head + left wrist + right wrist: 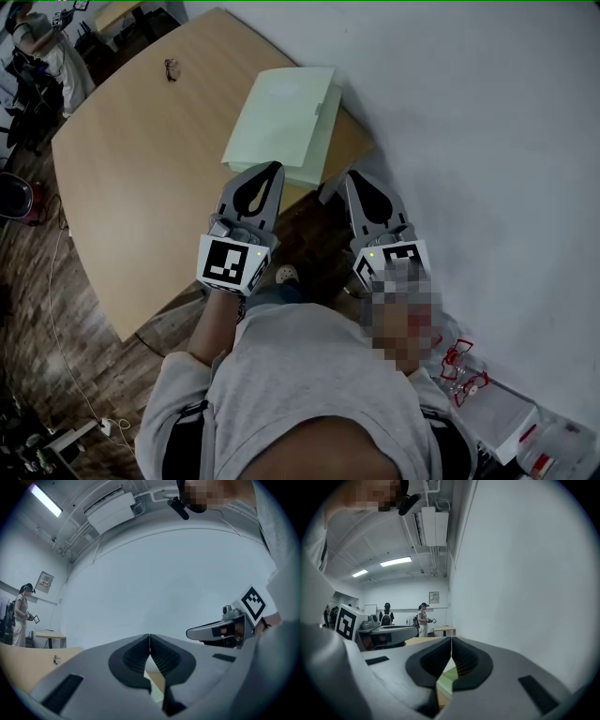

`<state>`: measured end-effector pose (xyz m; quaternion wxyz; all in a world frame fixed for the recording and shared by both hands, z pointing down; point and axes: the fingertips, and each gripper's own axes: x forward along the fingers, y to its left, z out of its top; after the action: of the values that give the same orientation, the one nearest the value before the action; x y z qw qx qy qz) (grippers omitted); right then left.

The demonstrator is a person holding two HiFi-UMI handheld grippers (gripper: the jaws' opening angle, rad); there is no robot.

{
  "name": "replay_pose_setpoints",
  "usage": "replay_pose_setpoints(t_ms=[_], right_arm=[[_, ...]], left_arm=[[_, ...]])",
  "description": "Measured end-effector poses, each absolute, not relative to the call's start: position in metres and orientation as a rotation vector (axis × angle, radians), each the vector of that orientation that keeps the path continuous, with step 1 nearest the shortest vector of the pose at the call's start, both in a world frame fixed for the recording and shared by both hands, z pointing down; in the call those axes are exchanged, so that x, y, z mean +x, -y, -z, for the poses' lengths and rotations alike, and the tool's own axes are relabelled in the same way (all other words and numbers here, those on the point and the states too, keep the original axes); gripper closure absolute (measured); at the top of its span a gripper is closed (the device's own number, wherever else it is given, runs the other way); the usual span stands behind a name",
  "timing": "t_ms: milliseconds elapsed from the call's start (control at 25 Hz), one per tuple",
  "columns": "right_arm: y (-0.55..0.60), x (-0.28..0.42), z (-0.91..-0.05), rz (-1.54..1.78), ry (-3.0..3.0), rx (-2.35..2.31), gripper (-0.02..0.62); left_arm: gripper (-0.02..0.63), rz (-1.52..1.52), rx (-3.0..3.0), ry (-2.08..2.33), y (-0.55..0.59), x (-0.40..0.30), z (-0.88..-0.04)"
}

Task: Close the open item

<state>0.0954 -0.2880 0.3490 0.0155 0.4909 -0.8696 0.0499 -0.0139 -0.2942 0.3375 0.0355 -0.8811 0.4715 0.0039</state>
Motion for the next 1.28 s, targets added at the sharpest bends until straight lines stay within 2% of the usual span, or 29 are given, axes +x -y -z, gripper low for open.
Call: replay_pose_setpoints(t_ms=[560,600,680,960,1280], right_arm=[[0.311,0.070,-0.363,-0.187,2.604,1.618,0.584],[0.311,0.071,-0.365,-0.190,2.594,1.622,0.584],[0.311,0.072,-0.367,-0.191,2.573,1.627,0.584],[0.317,0.075,-0.372,-0.181,2.537,1.623,0.584],[0.340,0.081,-0.380,-0.216,2.542,1.605,0.584]], left_arm=[[0.588,0.246,-2.716,-1.185,0.324,-0.021,-0.381],[0.580,0.256,-2.717,-1.168,0.325,-0.019,-0.385],[0.523,0.287,-2.730,-1.133,0.325,-0.016,-0.395],[0.445,0.439,-2.746,-1.029,0.330,0.000,-0.434],[0.413,0.600,-2.681,-0.982,0.351,0.016,-0.471]])
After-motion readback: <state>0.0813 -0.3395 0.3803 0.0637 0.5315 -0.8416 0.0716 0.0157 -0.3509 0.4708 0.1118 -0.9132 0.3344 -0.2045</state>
